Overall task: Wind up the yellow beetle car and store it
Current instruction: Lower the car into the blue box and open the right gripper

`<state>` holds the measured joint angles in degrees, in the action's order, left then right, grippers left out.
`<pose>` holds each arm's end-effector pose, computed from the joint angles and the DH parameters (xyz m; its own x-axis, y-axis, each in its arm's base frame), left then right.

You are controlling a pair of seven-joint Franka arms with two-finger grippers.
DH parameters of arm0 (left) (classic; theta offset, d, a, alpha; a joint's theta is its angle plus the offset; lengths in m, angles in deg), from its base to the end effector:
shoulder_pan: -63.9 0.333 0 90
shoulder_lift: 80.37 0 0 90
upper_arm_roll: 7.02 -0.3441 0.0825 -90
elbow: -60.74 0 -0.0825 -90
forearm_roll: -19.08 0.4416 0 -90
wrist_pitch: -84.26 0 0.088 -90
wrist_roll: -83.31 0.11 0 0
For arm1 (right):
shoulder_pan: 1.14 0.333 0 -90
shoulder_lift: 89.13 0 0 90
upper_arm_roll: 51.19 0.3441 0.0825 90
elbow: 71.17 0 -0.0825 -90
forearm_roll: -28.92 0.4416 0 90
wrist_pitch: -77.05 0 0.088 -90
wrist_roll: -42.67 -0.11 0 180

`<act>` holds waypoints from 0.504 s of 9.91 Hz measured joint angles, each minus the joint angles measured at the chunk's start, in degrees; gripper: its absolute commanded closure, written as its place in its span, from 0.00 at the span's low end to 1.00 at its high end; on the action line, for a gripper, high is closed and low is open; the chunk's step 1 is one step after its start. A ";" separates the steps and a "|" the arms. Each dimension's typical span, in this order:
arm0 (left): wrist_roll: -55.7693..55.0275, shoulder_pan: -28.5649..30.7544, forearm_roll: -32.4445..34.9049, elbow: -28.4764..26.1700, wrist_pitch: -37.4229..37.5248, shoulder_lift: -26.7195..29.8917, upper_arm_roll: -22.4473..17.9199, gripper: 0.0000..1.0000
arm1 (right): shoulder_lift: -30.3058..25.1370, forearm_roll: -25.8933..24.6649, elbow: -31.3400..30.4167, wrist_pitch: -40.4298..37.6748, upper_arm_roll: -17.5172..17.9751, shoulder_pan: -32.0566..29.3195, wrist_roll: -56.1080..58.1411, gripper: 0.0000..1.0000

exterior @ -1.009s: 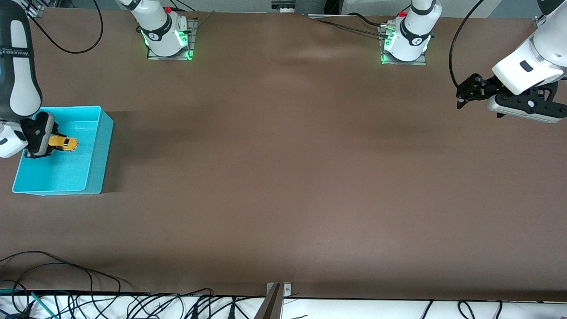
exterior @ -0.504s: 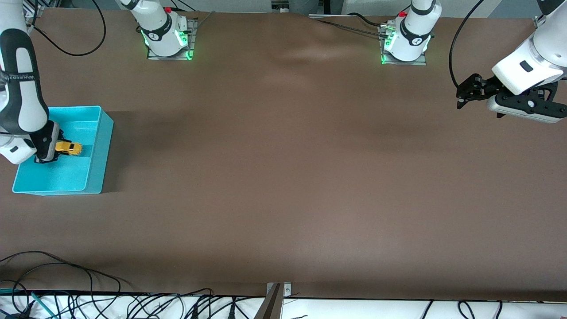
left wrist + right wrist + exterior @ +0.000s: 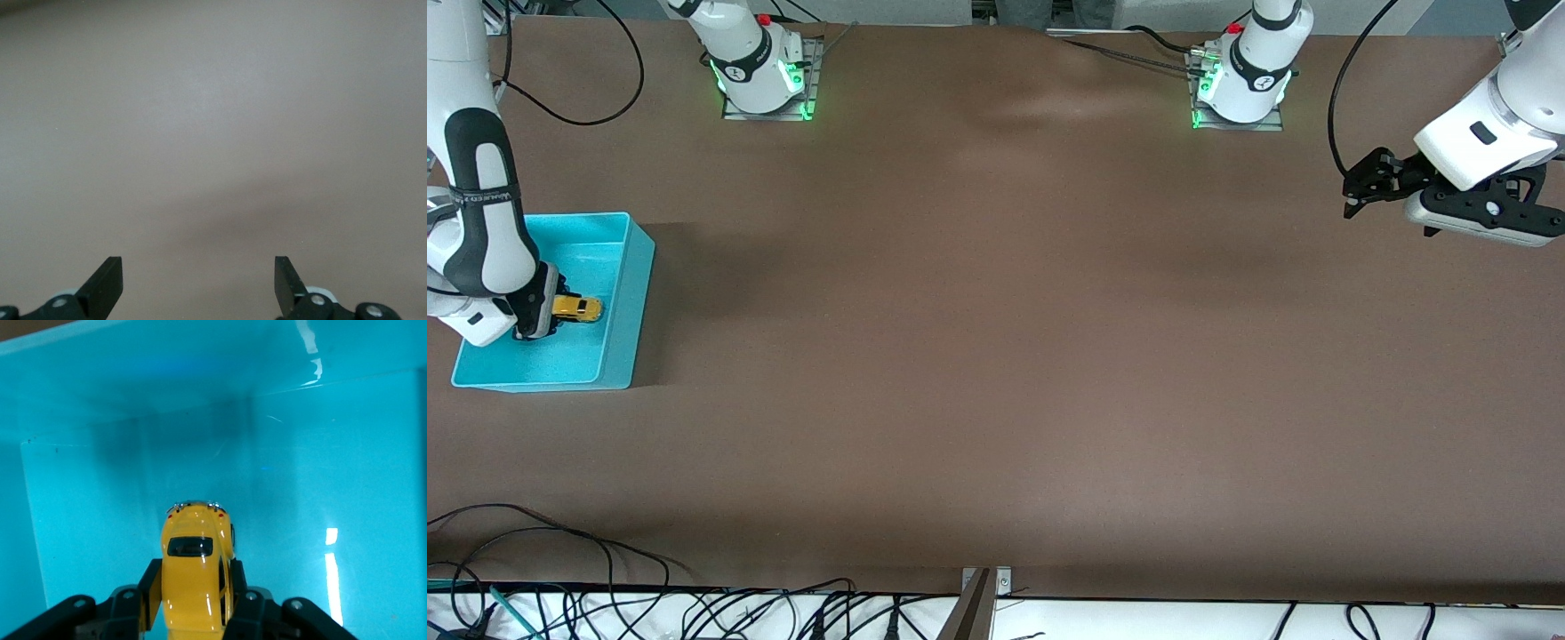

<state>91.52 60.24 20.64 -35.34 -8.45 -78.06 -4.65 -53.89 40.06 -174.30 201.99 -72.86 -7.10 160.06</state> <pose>0.5975 -0.0607 0.6218 0.9687 -0.2471 -0.0225 -0.2476 -0.9685 -0.0259 0.6183 -0.3002 0.1893 0.0888 0.9960 0.0119 0.9772 -0.0848 -0.1944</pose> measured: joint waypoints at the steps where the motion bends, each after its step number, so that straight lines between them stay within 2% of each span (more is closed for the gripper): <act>1: 0.00 0.00 0.00 0.00 0.00 0.00 0.00 0.00 | 0.00 0.00 0.18 -0.03 0.00 0.00 0.00 1.00; 3: 0.00 0.00 0.00 0.00 0.00 0.00 0.00 0.00 | 0.40 0.01 0.21 -0.06 0.00 0.00 0.03 1.00; 4: 0.00 0.00 0.00 0.00 0.00 0.00 0.00 0.00 | 0.58 0.01 0.21 -0.06 0.00 0.00 0.04 0.73; 5: 0.00 0.00 0.00 0.00 0.00 0.00 0.00 0.00 | 0.64 0.01 0.22 -0.06 0.00 0.00 0.05 0.33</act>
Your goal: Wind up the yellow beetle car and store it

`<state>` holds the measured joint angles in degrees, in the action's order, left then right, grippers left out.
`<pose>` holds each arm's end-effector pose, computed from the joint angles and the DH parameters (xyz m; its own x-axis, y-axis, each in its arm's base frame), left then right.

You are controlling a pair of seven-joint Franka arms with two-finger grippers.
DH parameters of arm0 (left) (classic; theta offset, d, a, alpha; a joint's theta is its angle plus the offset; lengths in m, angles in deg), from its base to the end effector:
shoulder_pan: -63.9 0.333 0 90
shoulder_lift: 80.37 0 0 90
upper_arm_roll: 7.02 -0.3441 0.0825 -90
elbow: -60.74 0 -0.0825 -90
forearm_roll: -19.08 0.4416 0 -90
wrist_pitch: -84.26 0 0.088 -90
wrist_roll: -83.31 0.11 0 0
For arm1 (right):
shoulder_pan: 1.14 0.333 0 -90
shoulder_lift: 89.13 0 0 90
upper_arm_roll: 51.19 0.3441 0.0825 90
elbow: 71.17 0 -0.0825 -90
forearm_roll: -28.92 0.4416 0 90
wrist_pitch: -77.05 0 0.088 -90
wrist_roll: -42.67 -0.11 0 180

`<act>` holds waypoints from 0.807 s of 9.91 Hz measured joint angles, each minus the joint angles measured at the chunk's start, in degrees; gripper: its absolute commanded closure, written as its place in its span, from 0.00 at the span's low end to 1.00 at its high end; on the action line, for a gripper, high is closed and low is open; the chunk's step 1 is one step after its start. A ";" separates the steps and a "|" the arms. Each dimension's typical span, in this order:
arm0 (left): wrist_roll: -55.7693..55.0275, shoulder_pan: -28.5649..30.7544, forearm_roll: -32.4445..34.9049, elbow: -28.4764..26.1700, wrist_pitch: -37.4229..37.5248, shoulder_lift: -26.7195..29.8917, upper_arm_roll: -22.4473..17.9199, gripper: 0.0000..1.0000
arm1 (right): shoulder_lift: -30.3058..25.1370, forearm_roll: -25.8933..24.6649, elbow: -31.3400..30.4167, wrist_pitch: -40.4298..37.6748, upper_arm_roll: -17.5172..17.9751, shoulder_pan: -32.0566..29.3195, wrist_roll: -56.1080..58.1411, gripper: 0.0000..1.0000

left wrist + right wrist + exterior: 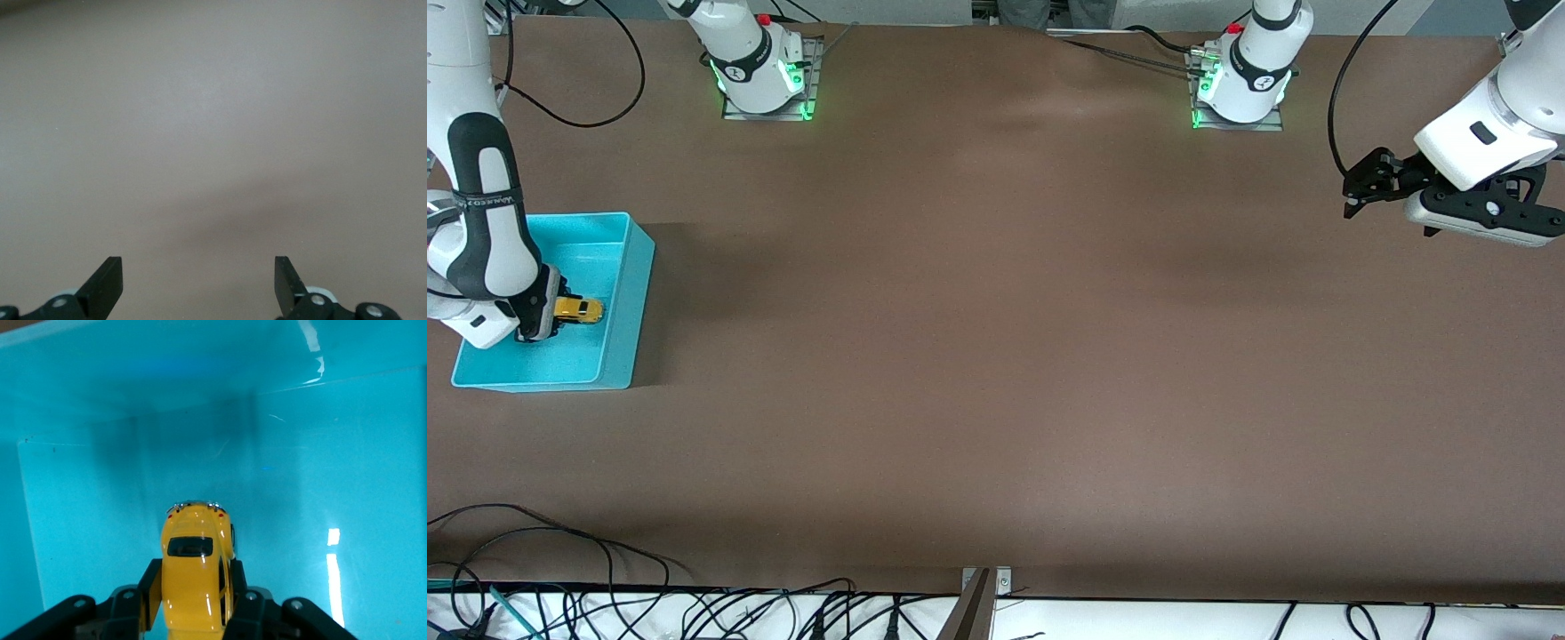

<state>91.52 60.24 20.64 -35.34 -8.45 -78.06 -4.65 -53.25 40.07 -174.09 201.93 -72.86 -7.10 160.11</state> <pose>0.5975 -0.0607 0.6218 0.9687 -0.2471 -0.0225 -0.2476 -0.9685 -0.0259 0.6180 -0.3002 0.1835 0.0875 0.9961 0.0116 0.9757 -0.0833 -0.2029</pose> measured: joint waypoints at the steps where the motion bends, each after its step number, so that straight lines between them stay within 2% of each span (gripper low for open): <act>1: 0.00 0.00 0.00 0.00 0.00 0.00 0.00 0.00 | 0.03 0.00 0.02 0.00 0.00 0.00 0.00 0.06; 2: 0.00 0.00 0.00 0.00 0.00 0.00 0.00 0.00 | 0.05 0.18 0.07 0.00 0.01 0.00 0.01 0.01; 6: 0.00 0.00 0.00 0.00 0.00 0.00 0.00 0.00 | 0.07 1.06 0.44 -0.01 0.01 0.00 0.10 0.01; 8: 0.00 0.00 0.00 0.00 0.00 0.00 0.00 0.00 | 0.05 1.62 2.65 -0.88 0.22 0.10 0.09 0.01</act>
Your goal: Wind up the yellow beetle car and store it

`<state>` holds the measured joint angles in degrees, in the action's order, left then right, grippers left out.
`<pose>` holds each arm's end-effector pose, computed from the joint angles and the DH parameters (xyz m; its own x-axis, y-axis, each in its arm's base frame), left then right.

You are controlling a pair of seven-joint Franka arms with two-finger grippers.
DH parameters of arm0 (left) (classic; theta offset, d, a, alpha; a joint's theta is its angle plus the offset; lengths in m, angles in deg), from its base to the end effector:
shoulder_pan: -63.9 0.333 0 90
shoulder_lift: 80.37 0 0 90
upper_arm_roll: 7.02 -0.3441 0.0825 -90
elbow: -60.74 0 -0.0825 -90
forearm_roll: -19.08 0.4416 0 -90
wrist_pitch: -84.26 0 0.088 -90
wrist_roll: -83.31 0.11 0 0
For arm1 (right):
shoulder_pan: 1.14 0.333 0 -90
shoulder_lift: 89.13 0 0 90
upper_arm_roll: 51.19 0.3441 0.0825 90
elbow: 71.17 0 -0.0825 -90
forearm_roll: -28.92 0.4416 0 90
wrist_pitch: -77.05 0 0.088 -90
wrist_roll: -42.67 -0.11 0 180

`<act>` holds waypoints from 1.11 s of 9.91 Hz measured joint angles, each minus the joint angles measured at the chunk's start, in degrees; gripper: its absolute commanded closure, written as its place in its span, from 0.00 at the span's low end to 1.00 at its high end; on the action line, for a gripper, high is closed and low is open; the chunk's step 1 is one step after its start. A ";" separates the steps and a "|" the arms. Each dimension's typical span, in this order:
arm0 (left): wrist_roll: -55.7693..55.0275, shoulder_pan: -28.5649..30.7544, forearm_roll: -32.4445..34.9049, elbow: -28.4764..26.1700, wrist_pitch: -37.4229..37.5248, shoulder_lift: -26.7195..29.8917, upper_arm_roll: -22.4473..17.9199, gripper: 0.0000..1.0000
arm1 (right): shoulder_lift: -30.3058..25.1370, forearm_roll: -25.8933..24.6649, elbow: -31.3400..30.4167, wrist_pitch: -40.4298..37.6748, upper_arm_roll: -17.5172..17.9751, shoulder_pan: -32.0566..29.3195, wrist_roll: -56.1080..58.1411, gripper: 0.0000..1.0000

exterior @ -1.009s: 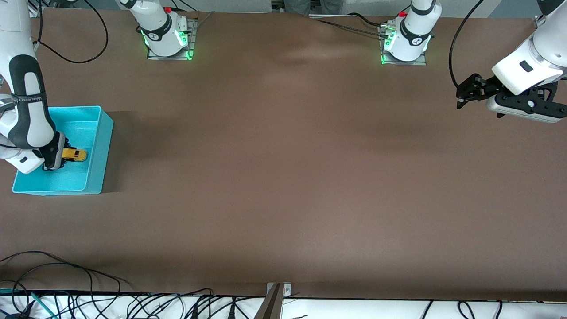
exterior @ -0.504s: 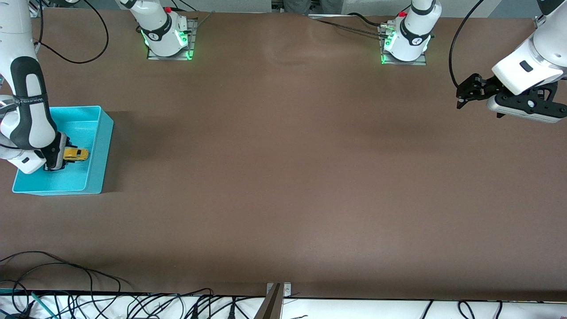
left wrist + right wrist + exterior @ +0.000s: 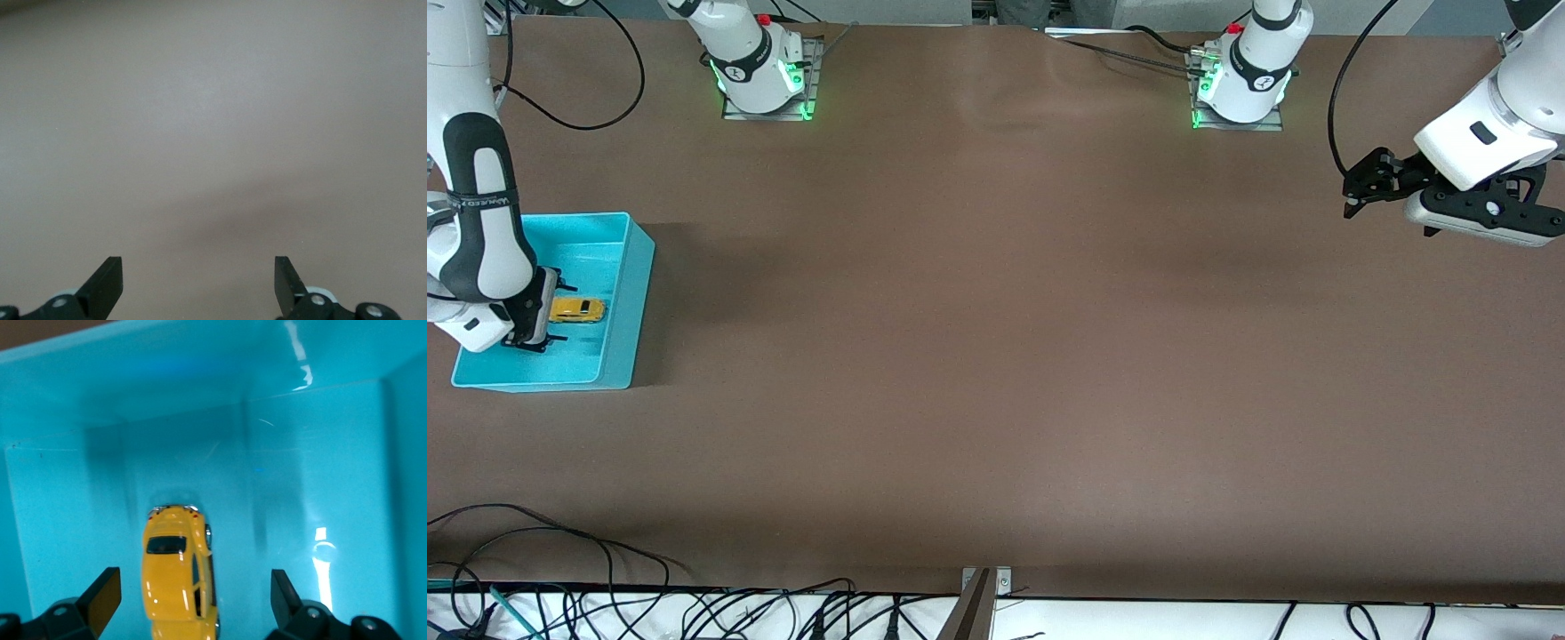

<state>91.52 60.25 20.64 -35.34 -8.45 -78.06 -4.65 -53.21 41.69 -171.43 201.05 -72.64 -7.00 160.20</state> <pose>0.5975 -0.0606 0.6218 0.9688 -0.2469 -0.0225 -0.2475 -0.9686 -0.0259 0.6363 -0.2981 0.2011 0.0911 0.9955 0.0241 0.9826 -0.0859 -0.1644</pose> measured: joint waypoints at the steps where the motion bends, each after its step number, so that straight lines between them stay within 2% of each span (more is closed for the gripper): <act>1: 0.00 0.00 0.00 0.00 0.00 0.00 0.00 0.00 | -0.07 0.32 2.28 -2.51 0.20 0.21 -0.70 0.02; 5: 0.00 0.00 0.00 0.00 0.00 0.00 0.00 0.00 | -1.84 0.39 13.92 -17.45 0.33 3.03 -12.86 0.03; 11: 0.00 -0.02 0.00 0.00 0.01 0.00 0.00 0.00 | -11.29 -0.71 23.69 -35.70 0.25 8.10 -47.23 0.03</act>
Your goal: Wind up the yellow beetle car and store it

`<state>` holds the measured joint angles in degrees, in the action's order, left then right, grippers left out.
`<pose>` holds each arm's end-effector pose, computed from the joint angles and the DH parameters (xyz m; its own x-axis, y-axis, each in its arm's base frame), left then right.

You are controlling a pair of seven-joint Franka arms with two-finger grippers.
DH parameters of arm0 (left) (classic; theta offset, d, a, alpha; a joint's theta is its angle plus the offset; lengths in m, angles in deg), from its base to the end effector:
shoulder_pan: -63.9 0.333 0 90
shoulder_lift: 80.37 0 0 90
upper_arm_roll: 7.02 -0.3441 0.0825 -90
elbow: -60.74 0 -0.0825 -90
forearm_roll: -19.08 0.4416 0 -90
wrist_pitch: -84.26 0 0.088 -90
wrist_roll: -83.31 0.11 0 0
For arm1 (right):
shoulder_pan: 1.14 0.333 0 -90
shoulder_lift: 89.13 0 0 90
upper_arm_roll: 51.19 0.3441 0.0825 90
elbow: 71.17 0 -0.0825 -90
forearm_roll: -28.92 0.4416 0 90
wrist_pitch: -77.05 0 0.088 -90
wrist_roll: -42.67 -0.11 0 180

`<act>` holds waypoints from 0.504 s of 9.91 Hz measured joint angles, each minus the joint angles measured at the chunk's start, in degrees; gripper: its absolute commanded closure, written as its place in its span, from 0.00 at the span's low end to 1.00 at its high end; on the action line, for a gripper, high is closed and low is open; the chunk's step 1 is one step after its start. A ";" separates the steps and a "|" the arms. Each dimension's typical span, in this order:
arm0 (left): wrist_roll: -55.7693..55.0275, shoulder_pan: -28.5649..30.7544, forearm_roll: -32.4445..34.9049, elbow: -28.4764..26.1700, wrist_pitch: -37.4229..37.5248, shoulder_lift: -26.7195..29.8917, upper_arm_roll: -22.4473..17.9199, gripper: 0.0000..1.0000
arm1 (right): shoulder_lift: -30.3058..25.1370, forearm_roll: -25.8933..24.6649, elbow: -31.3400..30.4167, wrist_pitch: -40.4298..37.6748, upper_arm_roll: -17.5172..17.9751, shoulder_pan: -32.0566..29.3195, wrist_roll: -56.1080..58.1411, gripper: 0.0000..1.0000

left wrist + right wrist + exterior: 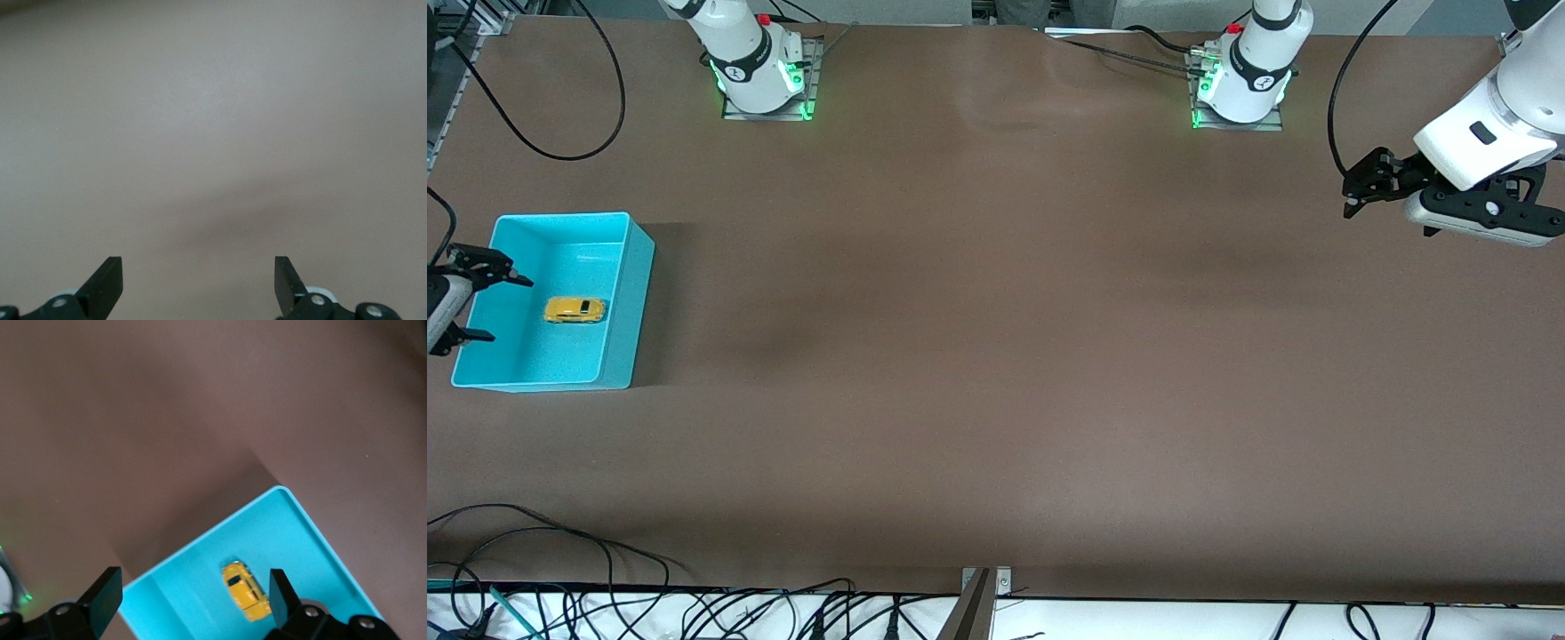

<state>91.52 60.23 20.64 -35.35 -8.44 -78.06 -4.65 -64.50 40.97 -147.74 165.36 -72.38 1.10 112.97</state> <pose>0.5975 -0.0608 0.6217 0.9687 -0.2472 -0.0228 -0.2478 -0.9685 -0.0258 0.7072 -0.1678 0.4955 0.6224 0.7826 -0.0132 0.7646 -0.6116 -0.2032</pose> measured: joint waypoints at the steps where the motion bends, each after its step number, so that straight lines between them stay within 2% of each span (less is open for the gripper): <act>1: 0.00 0.00 0.00 0.00 0.01 0.00 0.00 0.00 | -1.36 -0.53 1.41 -2.92 0.00 1.23 -6.77 0.03; 5: 0.00 -0.01 0.00 0.00 0.02 0.00 -0.01 0.00 | -3.24 -2.30 8.30 -13.70 0.08 6.90 -36.14 0.01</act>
<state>91.52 60.22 20.64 -35.34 -8.42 -78.06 -4.66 -67.73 38.67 -139.45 151.66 -72.31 7.99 76.83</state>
